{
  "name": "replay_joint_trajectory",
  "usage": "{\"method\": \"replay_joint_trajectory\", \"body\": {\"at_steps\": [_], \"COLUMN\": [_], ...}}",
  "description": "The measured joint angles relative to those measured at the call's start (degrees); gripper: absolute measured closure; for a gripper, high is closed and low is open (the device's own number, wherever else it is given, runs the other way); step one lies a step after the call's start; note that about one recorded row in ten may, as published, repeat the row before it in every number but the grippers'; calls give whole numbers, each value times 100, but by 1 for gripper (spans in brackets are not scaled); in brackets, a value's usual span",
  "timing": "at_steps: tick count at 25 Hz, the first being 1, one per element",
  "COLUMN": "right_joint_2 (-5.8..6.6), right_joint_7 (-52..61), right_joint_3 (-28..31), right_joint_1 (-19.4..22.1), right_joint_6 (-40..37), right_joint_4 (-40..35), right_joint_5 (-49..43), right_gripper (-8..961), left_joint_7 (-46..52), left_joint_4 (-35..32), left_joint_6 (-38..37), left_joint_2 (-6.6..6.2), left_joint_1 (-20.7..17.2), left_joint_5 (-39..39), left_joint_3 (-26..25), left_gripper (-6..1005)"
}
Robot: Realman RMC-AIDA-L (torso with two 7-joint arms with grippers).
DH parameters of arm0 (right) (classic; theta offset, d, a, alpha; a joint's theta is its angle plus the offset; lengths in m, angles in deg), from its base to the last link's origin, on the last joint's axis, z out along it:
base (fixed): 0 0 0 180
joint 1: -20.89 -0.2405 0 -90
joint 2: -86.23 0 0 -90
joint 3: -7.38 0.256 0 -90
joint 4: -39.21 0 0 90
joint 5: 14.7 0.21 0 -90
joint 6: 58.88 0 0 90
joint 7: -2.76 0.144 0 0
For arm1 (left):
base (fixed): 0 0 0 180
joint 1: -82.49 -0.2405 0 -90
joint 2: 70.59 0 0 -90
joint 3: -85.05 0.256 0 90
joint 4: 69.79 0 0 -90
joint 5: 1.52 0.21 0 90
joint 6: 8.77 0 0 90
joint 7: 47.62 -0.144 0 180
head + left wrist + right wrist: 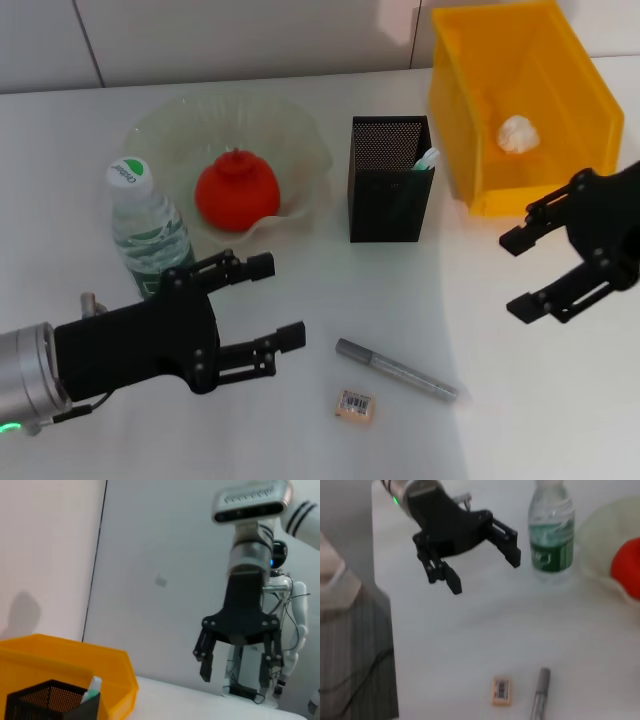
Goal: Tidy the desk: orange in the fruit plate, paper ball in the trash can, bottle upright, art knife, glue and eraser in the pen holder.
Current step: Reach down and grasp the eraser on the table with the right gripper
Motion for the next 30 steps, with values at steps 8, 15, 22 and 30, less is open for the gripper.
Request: {"method": "replay_joint_trajectory", "body": {"at_steps": [8, 15, 22, 30], "right_joint_2": [-381, -433, -438, -443], "right_joint_7": [989, 1919, 2432, 2723], "right_joint_3": [-1242, -2629, -3137, -4117], "right_joint_1": [-611, -670, -652, -638], "right_joint_6": [67, 494, 799, 1411], "right_joint_4": [-17, 123, 120, 200], "right_joint_5": [-755, -778, -397, -267], "right_gripper": [185, 187, 190, 193], "left_joint_7": [-34, -37, -45, -230], "left_joint_4": [1, -4, -39, -21], "left_joint_6": [44, 118, 134, 158], "left_joint_2": [28, 32, -10, -28], "left_joint_1": [-10, 10, 64, 90], "left_joint_5": [299, 483, 933, 992], "left_joint_3": [47, 39, -54, -58], "left_gripper": [184, 184, 184, 184]}}
